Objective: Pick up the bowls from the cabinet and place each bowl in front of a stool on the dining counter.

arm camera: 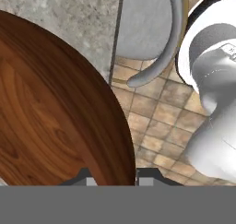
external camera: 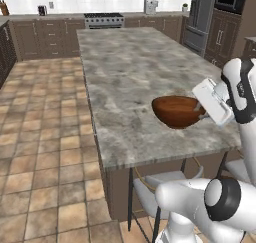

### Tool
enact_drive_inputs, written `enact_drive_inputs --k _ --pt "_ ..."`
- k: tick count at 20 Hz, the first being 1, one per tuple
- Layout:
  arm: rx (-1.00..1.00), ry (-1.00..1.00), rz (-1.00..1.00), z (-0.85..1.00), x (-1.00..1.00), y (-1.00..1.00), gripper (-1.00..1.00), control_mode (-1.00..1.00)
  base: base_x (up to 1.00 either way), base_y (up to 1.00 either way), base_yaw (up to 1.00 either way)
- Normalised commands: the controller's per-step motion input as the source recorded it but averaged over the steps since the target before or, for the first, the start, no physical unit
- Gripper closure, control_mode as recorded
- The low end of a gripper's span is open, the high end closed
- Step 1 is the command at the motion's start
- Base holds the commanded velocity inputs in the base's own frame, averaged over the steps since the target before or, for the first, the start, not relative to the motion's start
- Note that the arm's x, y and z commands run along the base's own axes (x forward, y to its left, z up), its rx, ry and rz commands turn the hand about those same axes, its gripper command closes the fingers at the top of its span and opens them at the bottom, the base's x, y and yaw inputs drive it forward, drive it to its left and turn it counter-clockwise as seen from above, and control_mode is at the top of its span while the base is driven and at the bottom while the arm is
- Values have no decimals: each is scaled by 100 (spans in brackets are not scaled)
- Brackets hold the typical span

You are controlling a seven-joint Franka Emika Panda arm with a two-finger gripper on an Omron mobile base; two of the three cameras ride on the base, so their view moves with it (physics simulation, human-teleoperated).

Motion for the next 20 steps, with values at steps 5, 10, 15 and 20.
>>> enact_drive_inputs --k 5,10,15,20 --pt "9 -1 2 -80 100 0 100 -100 0 0 0" --pt "1 0 0 -63 100 0 100 -100 0 0 0" --pt "0 0 0 -68 90 0 100 -100 0 0 0" --pt "6 -8 2 -73 53 0 100 -100 0 0 0"
